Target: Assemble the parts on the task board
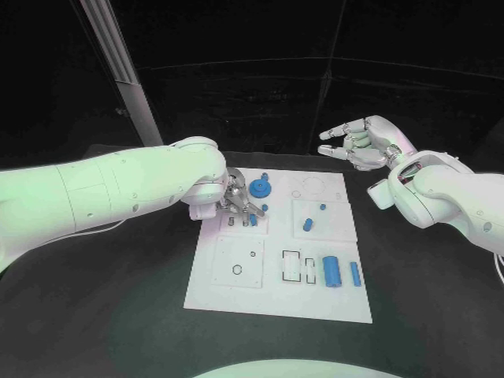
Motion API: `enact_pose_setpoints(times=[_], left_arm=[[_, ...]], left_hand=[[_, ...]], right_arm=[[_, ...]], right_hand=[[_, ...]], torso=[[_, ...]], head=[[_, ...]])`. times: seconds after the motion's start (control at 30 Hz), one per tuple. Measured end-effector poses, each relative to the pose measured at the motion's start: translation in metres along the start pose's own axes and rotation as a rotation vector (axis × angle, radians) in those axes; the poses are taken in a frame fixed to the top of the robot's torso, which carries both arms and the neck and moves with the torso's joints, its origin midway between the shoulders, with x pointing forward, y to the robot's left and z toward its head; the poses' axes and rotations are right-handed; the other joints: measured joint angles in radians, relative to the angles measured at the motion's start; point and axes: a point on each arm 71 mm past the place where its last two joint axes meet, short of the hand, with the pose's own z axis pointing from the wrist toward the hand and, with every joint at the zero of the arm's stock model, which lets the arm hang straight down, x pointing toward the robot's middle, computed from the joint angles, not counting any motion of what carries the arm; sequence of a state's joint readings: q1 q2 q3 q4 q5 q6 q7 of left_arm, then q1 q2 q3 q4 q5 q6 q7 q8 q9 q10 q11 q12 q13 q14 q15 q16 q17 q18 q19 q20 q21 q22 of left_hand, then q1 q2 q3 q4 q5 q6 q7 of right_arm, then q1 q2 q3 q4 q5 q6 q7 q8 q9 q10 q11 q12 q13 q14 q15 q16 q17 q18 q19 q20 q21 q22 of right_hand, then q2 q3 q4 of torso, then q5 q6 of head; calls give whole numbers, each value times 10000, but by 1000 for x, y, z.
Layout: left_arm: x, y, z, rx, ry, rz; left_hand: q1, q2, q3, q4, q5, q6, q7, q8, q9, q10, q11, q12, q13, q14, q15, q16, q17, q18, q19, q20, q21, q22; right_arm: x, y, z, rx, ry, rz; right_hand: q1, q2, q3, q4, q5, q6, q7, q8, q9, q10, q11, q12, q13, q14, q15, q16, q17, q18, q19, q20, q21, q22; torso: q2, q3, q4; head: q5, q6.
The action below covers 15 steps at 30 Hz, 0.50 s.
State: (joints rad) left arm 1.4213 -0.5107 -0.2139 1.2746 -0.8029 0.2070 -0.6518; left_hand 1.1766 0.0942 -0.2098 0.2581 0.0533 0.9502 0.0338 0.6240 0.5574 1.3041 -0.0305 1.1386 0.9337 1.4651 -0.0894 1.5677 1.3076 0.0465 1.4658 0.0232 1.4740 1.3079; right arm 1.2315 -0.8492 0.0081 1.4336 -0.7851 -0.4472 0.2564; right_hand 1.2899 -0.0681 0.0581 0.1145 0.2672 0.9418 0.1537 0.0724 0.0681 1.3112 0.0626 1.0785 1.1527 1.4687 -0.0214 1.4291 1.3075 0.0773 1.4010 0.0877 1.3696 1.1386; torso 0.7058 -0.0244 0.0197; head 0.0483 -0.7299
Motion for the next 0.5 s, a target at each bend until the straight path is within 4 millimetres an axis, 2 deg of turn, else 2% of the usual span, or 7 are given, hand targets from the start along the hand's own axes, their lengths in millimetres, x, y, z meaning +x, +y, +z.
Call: enact_pose_setpoints(times=[0.5], left_arm=[[1, -3, 2, -43, 104, 133]], left_hand=[[203, -81, 271, -142, 0, -71, -1, 49, 119, 0, 0, 0, -47, 0, 0, 0, -1, 0, 0, 1, -1, 0]], right_arm=[[1, 1, 1, -22, 50, -3]], right_hand=[[0, 0, 0, 0, 0, 0, 0, 0, -1, 0, 0, 0, 1, 0, 0, 0, 0, 0, 0, 0, 1, 1]], torso=[[-1, 1, 0]], head=[[-4, -38]])
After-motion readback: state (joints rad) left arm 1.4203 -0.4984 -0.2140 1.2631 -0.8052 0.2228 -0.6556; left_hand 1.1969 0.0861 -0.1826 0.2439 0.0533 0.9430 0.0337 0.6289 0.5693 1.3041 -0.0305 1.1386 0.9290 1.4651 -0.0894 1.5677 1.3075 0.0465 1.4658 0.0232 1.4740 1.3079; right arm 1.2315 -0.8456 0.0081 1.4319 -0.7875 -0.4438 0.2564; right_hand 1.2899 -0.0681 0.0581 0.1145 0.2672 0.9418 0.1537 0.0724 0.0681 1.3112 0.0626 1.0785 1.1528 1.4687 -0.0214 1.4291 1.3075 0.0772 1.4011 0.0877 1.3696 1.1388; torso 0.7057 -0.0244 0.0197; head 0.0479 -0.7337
